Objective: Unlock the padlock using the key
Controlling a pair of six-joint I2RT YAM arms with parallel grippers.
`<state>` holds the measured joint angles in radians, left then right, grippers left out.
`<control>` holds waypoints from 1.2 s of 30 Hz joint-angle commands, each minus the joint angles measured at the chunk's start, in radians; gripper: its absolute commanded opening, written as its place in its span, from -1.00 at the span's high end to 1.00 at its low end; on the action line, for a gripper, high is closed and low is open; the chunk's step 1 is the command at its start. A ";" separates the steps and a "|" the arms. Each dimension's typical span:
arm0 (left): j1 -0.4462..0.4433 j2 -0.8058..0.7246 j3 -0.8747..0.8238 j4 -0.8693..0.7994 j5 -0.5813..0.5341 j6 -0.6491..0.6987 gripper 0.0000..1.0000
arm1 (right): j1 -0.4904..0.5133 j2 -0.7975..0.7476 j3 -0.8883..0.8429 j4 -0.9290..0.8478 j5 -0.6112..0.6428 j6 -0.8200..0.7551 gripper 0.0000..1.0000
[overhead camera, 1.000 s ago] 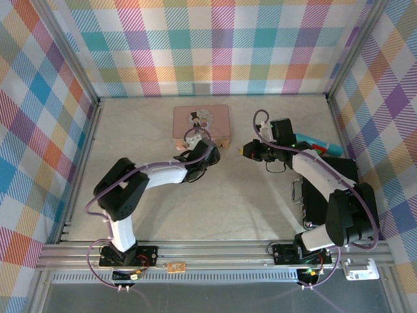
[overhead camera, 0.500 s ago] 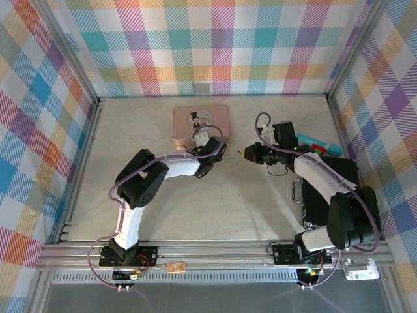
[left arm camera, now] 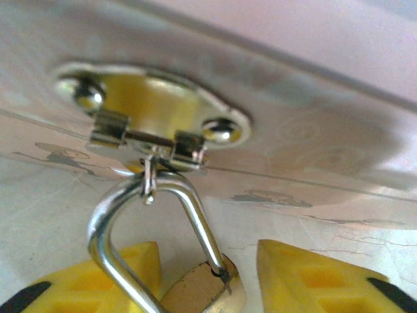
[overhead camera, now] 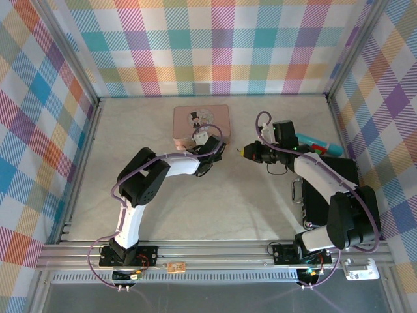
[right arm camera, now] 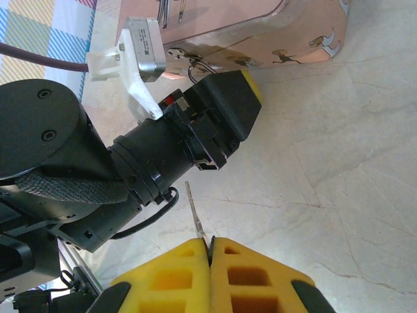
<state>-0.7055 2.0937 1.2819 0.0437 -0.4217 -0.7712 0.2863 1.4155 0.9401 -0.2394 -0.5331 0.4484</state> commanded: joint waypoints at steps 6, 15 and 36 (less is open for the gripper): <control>0.044 0.037 -0.015 0.033 0.057 -0.005 0.51 | -0.009 0.036 -0.023 0.064 -0.041 0.035 1.00; 0.063 -0.055 -0.076 0.077 0.160 -0.098 0.95 | -0.009 0.084 -0.046 0.149 -0.069 0.078 1.00; 0.136 -0.289 -0.317 0.529 0.537 -0.375 1.00 | 0.010 0.220 -0.156 0.539 -0.241 0.376 1.00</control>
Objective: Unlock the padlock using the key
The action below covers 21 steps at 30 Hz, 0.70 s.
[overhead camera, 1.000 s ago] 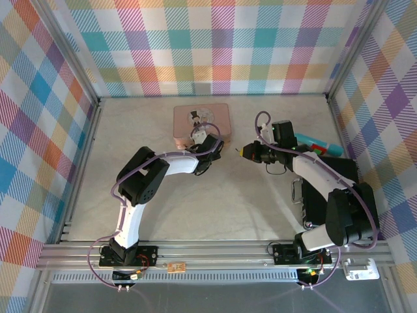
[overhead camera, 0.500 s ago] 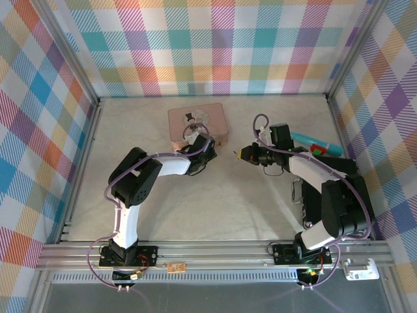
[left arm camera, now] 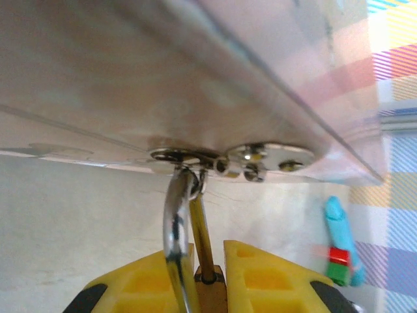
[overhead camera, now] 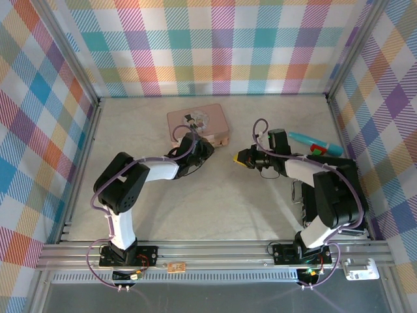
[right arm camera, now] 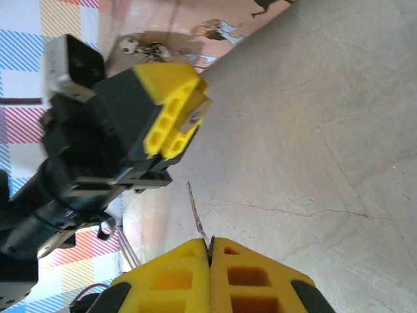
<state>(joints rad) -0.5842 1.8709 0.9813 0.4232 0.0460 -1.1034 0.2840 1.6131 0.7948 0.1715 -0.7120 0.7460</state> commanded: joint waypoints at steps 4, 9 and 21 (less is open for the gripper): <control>0.026 -0.075 -0.035 0.220 0.108 -0.077 1.00 | 0.033 0.061 0.000 0.187 -0.078 0.122 1.00; 0.027 -0.054 -0.034 0.314 0.141 -0.111 1.00 | 0.047 0.108 0.021 0.276 -0.106 0.193 1.00; 0.027 -0.029 -0.049 0.416 0.166 -0.113 1.00 | 0.072 0.128 0.038 0.352 -0.057 0.246 1.00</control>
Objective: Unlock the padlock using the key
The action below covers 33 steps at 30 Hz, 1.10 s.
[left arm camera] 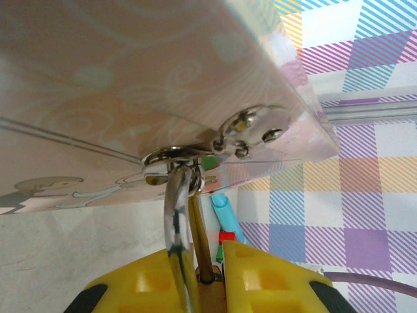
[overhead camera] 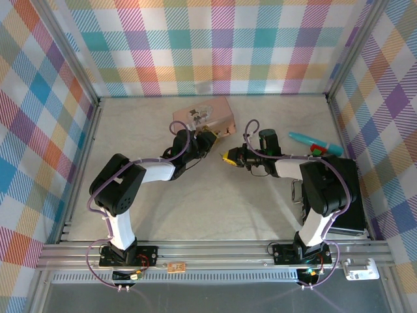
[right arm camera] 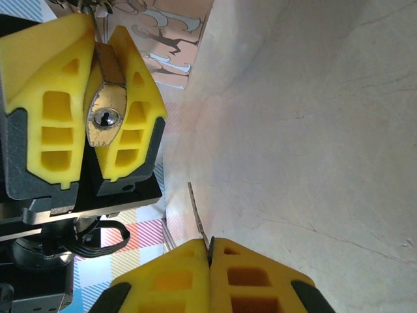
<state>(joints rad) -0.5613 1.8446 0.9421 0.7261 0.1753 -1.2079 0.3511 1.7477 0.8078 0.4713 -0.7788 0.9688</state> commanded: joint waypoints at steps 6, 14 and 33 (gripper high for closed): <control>0.005 0.016 -0.010 0.140 0.044 -0.020 1.00 | 0.005 -0.014 0.031 0.099 0.021 0.062 1.00; 0.001 0.022 -0.018 0.150 0.043 -0.022 1.00 | 0.006 -0.034 0.017 0.111 0.036 0.064 1.00; -0.002 0.031 -0.031 0.171 0.051 -0.032 1.00 | 0.008 0.002 0.052 0.124 0.045 0.065 1.00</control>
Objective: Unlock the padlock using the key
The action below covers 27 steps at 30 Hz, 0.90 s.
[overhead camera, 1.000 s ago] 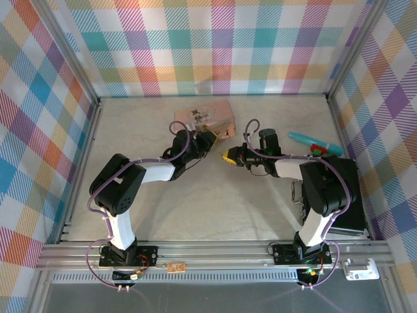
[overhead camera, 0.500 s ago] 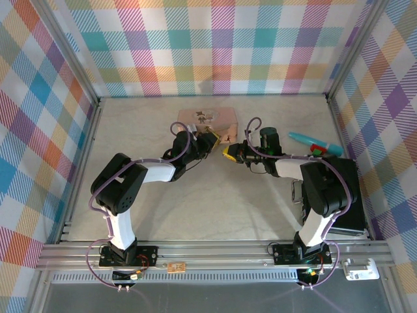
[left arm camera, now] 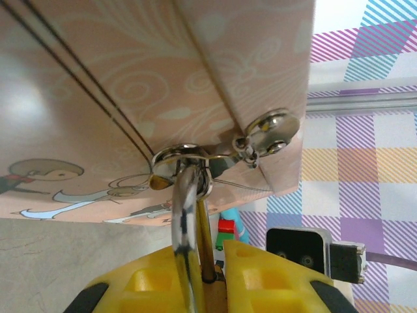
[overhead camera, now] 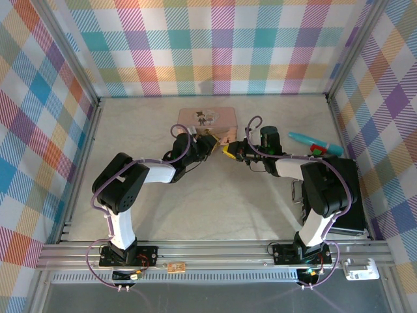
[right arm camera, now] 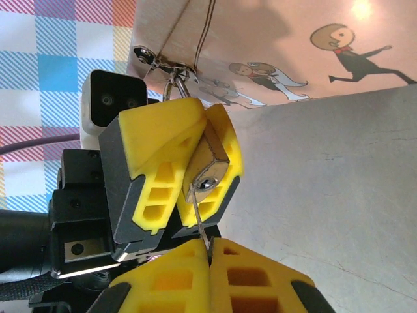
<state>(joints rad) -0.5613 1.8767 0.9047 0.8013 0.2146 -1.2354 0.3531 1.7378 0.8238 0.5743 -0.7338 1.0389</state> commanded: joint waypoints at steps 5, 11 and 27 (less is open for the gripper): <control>-0.003 -0.006 0.009 0.098 0.013 -0.008 1.00 | 0.010 0.032 0.046 0.024 -0.004 -0.003 1.00; -0.003 -0.015 0.002 0.080 -0.003 -0.007 1.00 | 0.010 -0.005 0.001 -0.009 0.032 -0.016 1.00; -0.005 -0.034 0.002 0.068 0.000 0.003 1.00 | 0.024 0.003 0.015 -0.034 0.034 -0.024 1.00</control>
<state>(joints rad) -0.5613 1.8767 0.9035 0.7990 0.2161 -1.2419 0.3679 1.7412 0.8135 0.5472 -0.6956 1.0321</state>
